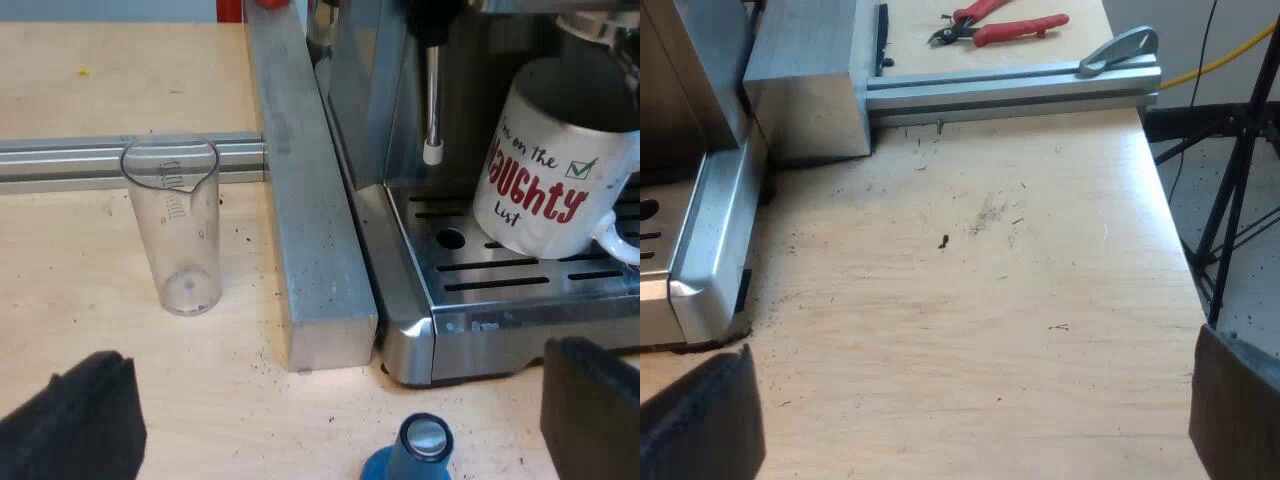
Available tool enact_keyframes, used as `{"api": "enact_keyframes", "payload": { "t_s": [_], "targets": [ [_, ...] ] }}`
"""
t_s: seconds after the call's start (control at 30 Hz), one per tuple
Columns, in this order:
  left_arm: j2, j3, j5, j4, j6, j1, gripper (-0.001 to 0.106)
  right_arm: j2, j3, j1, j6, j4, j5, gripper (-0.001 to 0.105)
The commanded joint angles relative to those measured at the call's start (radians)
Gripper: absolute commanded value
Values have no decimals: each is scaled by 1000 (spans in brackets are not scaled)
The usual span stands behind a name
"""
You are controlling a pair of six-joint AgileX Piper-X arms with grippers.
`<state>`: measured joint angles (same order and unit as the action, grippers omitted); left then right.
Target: Place mug into machine
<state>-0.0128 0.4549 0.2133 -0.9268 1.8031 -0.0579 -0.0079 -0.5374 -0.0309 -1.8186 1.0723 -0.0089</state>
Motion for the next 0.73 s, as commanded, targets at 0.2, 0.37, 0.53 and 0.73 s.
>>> {"api": "enact_keyframes", "payload": {
  "t_s": [0.2,0.37,0.53,0.73],
  "targets": [
    [-133,2,1,23,2,-1,82,-36,-4,2,1,-15,-4,88],
    [-133,2,1,23,2,-1,82,-36,-4,2,1,-15,-4,88],
    [-133,2,1,23,2,-1,82,-36,-4,2,1,-15,-4,88],
    [-133,2,1,23,2,-1,82,-36,-4,2,1,-15,-4,88]
  ]
}}
